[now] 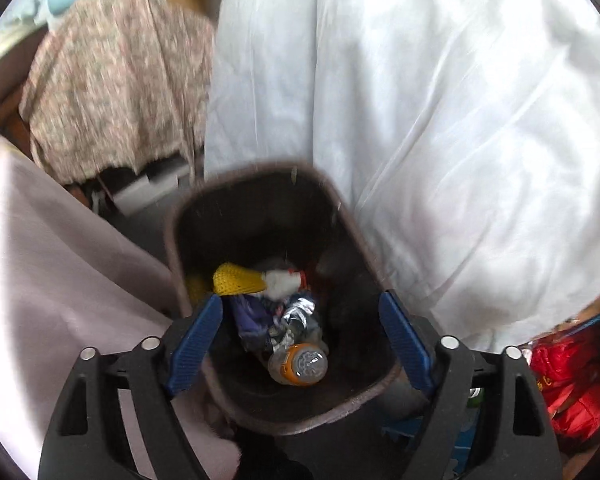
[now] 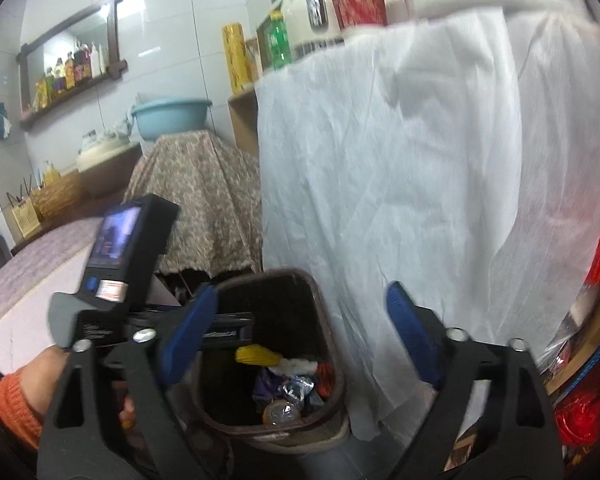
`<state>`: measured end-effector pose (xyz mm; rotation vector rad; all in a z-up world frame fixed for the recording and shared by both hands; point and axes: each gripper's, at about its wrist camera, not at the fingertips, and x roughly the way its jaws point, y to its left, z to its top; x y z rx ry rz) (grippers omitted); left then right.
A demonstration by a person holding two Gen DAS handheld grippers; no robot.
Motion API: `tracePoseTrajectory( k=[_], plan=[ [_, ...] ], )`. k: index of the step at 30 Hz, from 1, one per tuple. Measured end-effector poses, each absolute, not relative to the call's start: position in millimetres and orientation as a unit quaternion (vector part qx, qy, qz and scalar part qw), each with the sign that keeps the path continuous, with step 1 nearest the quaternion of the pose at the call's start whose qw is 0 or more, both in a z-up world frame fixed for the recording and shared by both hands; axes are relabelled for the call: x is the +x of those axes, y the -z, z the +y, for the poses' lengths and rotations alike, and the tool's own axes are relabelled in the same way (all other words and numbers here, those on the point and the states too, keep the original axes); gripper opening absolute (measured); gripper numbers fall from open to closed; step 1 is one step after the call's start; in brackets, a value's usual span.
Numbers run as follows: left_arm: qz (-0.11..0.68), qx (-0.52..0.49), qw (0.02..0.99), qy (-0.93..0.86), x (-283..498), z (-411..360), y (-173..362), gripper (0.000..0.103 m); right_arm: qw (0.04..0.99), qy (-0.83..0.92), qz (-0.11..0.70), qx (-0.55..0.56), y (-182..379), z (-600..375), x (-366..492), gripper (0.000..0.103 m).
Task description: Collect trash
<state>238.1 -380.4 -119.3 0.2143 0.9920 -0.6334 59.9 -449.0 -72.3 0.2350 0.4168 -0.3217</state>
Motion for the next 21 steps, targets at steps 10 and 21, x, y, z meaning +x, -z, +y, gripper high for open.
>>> tracePoseTrajectory(
  k=[10,21],
  plan=[
    [0.335,0.051,0.895,0.289,174.2,-256.1,20.7,0.097,0.971,0.131,0.175,0.097,33.3,-409.4,48.8,0.097],
    [0.23,-0.017,0.957,0.176,104.2,-100.6,-20.4,0.097,0.983,0.049,0.169,0.061,8.2,-323.4,52.5,0.097]
  ],
)
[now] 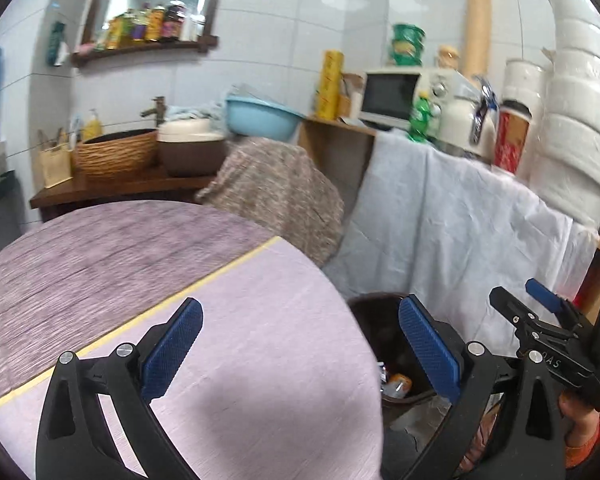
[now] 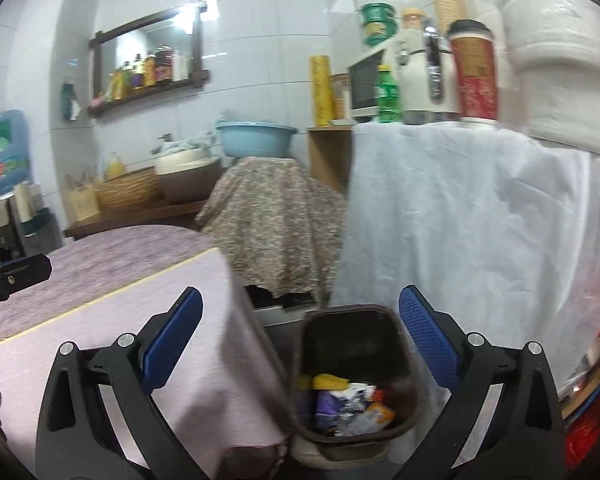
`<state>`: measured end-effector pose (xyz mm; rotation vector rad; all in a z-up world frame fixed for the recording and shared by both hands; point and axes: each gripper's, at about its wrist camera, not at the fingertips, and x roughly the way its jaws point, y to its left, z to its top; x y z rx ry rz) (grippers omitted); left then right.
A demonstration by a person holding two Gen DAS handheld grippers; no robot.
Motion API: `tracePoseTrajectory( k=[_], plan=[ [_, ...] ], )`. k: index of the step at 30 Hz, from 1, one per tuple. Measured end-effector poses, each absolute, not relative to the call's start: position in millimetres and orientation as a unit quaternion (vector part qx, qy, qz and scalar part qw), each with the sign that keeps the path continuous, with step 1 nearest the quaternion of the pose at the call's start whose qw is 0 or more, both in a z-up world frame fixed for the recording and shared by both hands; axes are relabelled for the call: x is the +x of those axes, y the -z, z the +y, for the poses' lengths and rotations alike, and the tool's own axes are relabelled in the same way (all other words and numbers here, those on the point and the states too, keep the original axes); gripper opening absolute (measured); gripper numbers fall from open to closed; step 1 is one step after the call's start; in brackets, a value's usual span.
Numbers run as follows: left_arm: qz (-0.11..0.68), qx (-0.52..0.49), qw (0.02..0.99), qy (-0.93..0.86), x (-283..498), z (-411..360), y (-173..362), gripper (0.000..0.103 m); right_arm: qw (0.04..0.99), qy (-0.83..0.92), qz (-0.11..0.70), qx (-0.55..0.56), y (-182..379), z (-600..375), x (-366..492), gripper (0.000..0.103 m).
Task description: Collect trash
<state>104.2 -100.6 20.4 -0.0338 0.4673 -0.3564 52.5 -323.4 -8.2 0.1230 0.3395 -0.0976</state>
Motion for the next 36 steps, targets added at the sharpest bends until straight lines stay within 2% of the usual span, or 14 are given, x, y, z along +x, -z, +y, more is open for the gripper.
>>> tracePoseTrajectory(
  k=[3,11,15,25,36],
  plan=[
    [0.207,-0.02,0.968,0.142,86.5,-72.8,-23.5,0.097,0.983,0.016,0.165,0.078,6.2,-296.9,49.0,0.097],
    [0.151,-0.011,0.988,0.044,35.8,-16.3,-24.0,0.097,0.99,-0.044,0.126,0.035,4.2,-220.8,16.6,0.097],
    [0.149,-0.025,0.988,0.023,17.2,1.6,-16.0,0.097,0.991,-0.061,0.119,0.02,7.5,-195.2,-1.0,0.097],
    [0.148,-0.034,0.988,-0.011,-8.3,19.7,-5.7,0.097,0.992,-0.089,0.094,-0.01,15.7,-162.1,-32.6,0.097],
    [0.147,-0.019,0.989,-0.015,-9.3,14.4,-6.5,0.098,0.992,-0.076,0.098,0.017,20.1,-172.2,-30.0,0.097]
  ],
)
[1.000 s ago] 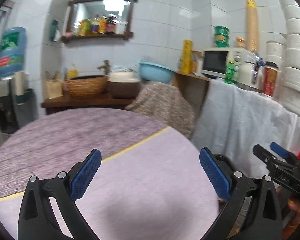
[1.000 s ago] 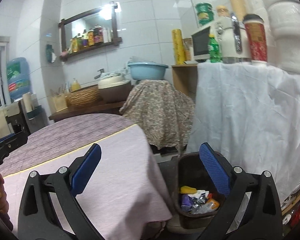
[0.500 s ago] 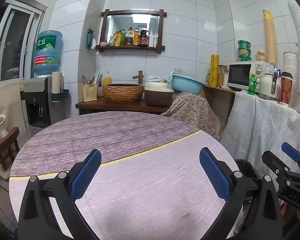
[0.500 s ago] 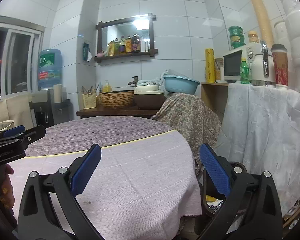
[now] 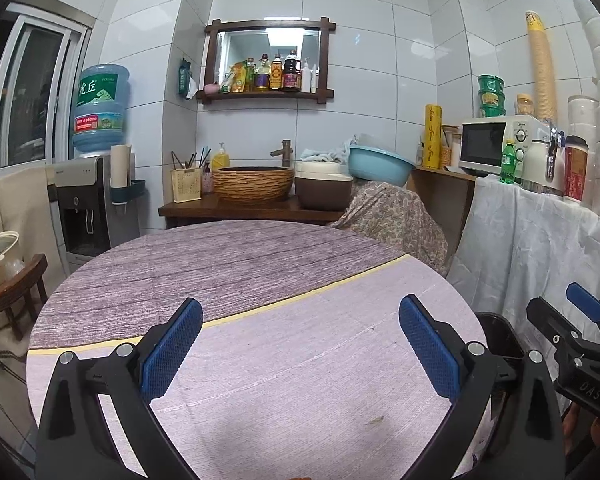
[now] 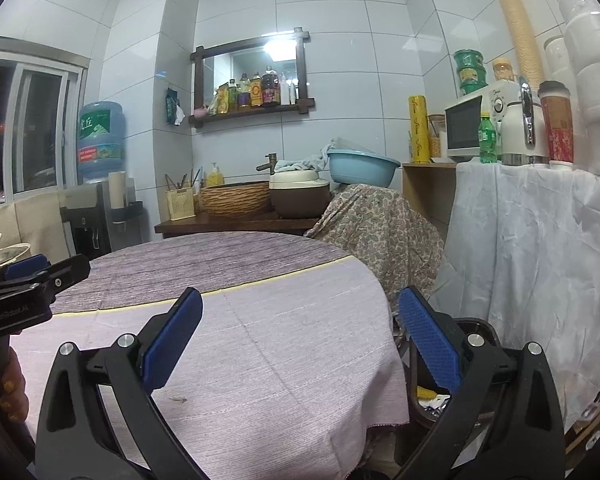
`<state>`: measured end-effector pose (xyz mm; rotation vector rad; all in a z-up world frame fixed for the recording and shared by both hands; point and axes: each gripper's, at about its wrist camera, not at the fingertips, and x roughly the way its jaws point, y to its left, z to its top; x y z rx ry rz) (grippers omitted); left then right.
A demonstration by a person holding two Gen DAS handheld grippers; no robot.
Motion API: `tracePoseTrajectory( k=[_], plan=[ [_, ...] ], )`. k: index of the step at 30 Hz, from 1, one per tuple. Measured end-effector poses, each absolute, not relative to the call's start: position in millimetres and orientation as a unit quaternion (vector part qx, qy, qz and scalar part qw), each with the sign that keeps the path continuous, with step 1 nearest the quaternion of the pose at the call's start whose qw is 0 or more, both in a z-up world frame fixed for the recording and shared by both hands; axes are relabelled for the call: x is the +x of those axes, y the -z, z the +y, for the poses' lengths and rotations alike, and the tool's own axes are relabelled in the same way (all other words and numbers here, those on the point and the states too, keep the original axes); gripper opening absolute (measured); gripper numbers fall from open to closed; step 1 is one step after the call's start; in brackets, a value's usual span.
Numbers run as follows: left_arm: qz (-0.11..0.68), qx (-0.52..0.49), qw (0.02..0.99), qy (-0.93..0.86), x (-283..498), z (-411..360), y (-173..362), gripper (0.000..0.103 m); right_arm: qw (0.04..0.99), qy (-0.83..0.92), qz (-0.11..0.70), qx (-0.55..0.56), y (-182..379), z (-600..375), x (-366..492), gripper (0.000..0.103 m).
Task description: Collect trash
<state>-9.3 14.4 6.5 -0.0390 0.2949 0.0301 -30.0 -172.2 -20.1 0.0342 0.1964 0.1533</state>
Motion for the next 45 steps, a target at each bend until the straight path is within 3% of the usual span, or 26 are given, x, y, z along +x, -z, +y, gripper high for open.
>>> tracePoseTrajectory(
  k=[45],
  plan=[
    [0.169,-0.019,0.985,-0.014,-3.7,17.4,-2.8,0.098,0.991,-0.073,0.11,0.007,20.7,-181.2,-24.4,0.097]
  ],
)
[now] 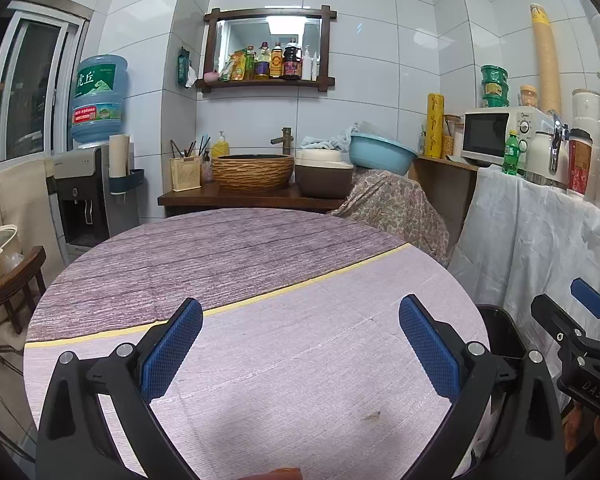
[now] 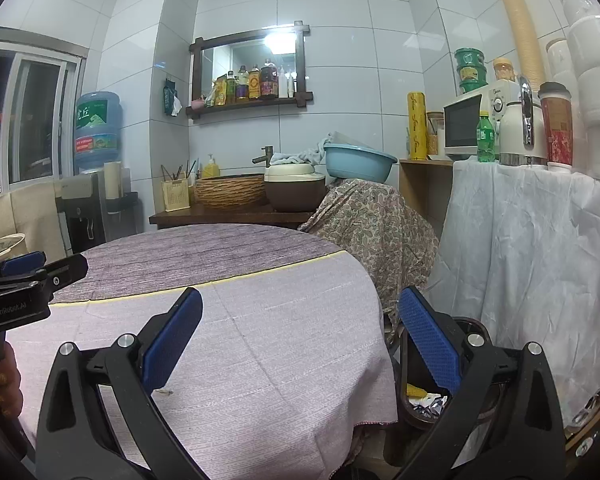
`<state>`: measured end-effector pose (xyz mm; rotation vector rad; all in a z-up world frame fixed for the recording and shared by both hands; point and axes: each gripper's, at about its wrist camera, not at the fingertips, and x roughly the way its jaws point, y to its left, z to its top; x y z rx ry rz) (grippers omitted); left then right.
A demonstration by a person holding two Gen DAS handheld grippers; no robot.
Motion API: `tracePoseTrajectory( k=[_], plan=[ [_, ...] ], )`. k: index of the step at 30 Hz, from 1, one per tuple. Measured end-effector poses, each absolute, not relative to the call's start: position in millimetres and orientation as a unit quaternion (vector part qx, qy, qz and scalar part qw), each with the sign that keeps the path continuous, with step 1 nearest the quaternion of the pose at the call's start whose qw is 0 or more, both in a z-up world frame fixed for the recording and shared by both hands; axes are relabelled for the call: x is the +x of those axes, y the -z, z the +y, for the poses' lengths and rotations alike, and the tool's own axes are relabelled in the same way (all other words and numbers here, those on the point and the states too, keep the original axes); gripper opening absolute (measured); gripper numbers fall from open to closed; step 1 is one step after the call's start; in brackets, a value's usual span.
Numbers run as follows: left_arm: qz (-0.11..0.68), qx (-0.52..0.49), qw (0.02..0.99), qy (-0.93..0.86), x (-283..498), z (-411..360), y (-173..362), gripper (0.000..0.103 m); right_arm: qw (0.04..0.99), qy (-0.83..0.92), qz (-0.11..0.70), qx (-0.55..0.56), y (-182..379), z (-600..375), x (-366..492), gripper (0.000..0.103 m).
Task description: Collect trash
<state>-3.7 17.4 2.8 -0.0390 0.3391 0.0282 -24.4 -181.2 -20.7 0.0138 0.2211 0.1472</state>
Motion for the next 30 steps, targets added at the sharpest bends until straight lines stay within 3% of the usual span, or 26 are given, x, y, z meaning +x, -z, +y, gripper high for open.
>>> tracePoseTrajectory(
  k=[30],
  plan=[
    [0.183,-0.02,0.983,-0.011,-2.1,6.6,1.9,0.098,0.991,-0.069,0.116,0.01,22.4,-185.4,-21.8,0.097]
  ],
)
